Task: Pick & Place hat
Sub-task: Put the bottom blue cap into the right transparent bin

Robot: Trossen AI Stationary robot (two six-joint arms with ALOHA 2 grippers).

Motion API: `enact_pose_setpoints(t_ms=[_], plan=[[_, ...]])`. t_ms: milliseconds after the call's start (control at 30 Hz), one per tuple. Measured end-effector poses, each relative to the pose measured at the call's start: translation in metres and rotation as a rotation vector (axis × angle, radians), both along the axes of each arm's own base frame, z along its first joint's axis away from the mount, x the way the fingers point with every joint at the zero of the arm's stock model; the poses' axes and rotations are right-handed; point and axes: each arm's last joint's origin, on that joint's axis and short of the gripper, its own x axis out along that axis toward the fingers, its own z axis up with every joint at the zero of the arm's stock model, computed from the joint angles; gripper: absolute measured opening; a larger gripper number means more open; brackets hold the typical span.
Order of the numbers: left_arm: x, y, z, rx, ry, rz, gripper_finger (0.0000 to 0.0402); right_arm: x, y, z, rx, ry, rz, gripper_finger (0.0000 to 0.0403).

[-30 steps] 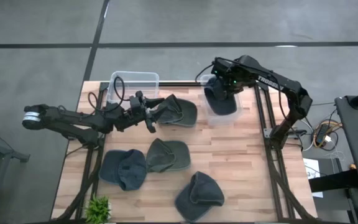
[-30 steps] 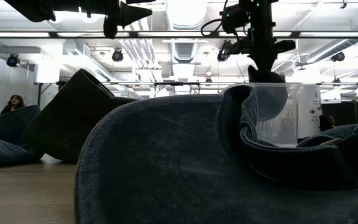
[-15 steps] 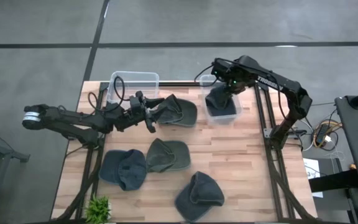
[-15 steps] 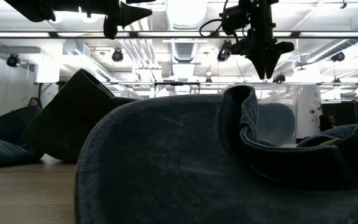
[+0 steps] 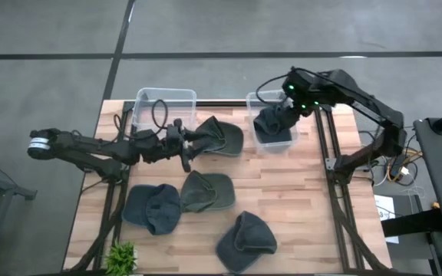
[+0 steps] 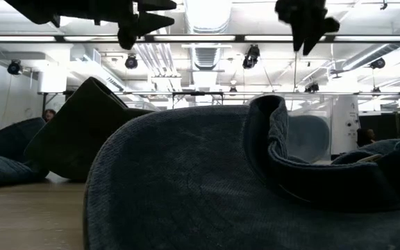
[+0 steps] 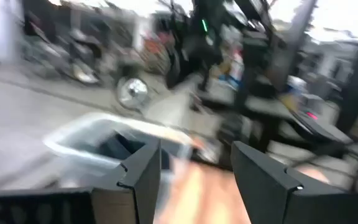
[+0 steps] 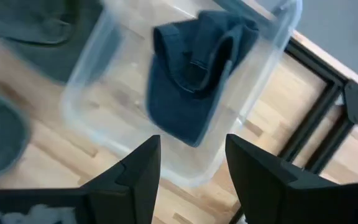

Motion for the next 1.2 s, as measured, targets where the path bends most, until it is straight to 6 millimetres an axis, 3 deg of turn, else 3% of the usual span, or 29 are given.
enact_pose_setpoints(t_ms=[300, 467, 833, 1200], plan=[[0.001, -0.009, -0.019, -0.350, 0.156, -0.273, 0.0188, -0.010, 0.047, 0.029, -0.110, -0.259, 0.178, 0.0173], [0.000, -0.019, -0.029, -0.465, 0.257, -0.312, 0.0188, -0.007, 0.066, 0.036, -0.131, -0.335, 0.272, 0.0171], [0.008, -0.078, -0.043, -0.474, 0.328, -0.311, 0.0188, 0.013, 0.091, 0.027, -0.130, -0.304, 0.388, 0.0174], [0.050, -0.139, -0.051, -0.388, 0.443, -0.347, 0.0188, 0.028, 0.094, 0.022, -0.231, -0.272, 0.437, 0.0174]])
